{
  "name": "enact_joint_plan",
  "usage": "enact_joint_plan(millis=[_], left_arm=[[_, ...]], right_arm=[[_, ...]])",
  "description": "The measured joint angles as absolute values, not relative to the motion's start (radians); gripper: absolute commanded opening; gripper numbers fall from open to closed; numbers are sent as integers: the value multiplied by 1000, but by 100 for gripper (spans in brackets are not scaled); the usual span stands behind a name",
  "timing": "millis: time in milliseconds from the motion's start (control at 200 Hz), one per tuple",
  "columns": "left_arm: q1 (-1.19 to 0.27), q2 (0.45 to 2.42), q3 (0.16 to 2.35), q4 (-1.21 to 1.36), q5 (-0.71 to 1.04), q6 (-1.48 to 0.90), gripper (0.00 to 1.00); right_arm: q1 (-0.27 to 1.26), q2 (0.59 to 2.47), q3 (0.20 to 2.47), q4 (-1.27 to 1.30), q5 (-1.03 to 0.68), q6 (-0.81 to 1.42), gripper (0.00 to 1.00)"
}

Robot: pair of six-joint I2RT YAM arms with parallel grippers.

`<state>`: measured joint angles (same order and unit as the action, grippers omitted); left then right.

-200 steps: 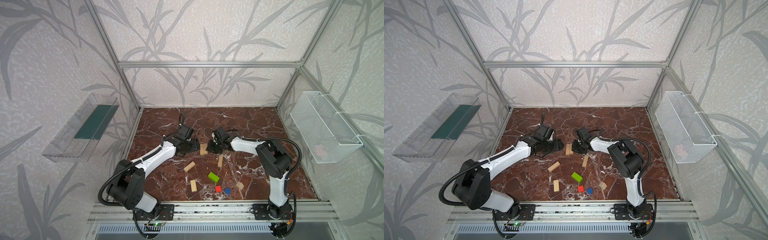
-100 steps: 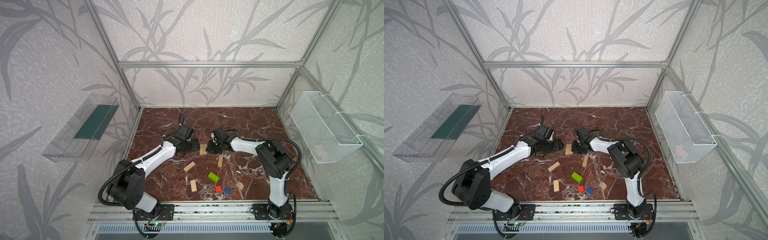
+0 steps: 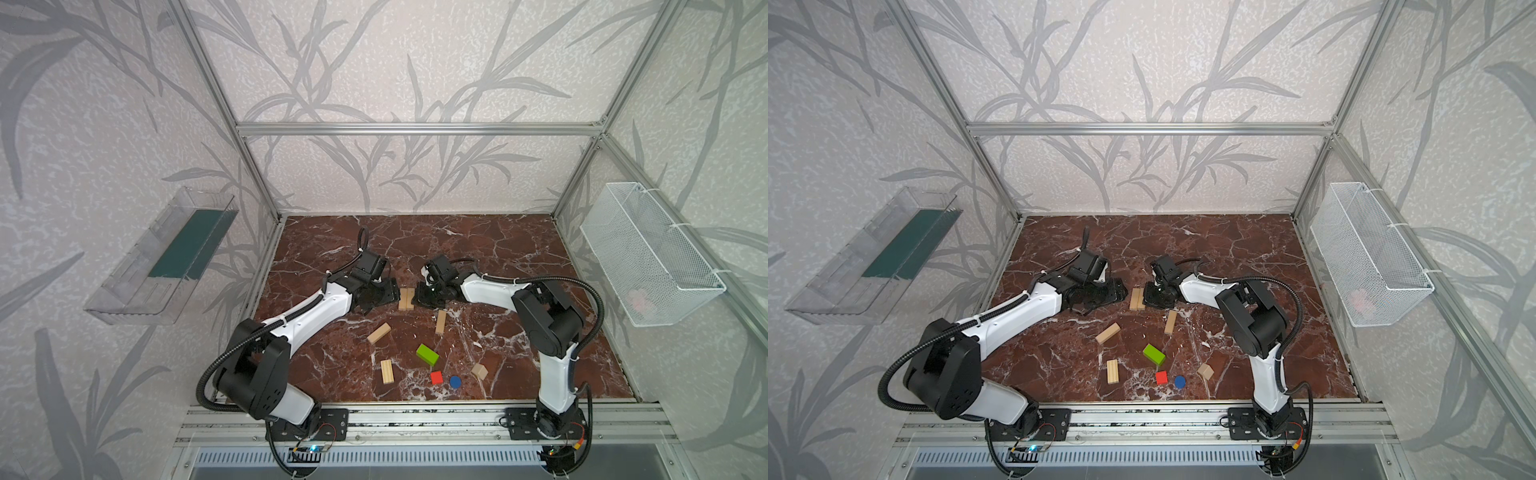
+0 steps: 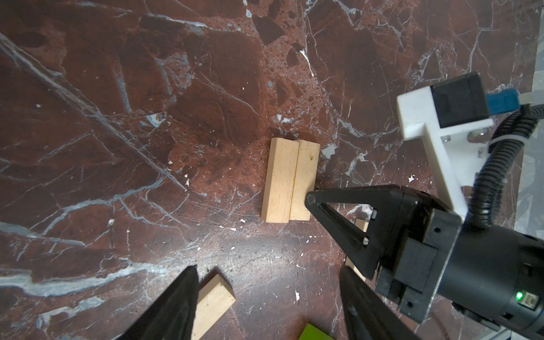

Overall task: Build the wood block tower
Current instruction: 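Lift the right gripper away while the left gripper moves toward nearer blocks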

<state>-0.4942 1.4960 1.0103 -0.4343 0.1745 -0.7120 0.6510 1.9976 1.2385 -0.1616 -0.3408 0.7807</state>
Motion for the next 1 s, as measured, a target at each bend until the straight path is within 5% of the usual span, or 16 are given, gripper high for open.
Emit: enact_joint_plan(millis=[490,1005], left_arm=[[-494,1489,1008,-503,181,-679,75],[-523,1511,946,-645,186,-596,80]], right_arm=[[650,1831,1280,-229,-363,647,41],[648,1517,1002,-253,-462,477,62]])
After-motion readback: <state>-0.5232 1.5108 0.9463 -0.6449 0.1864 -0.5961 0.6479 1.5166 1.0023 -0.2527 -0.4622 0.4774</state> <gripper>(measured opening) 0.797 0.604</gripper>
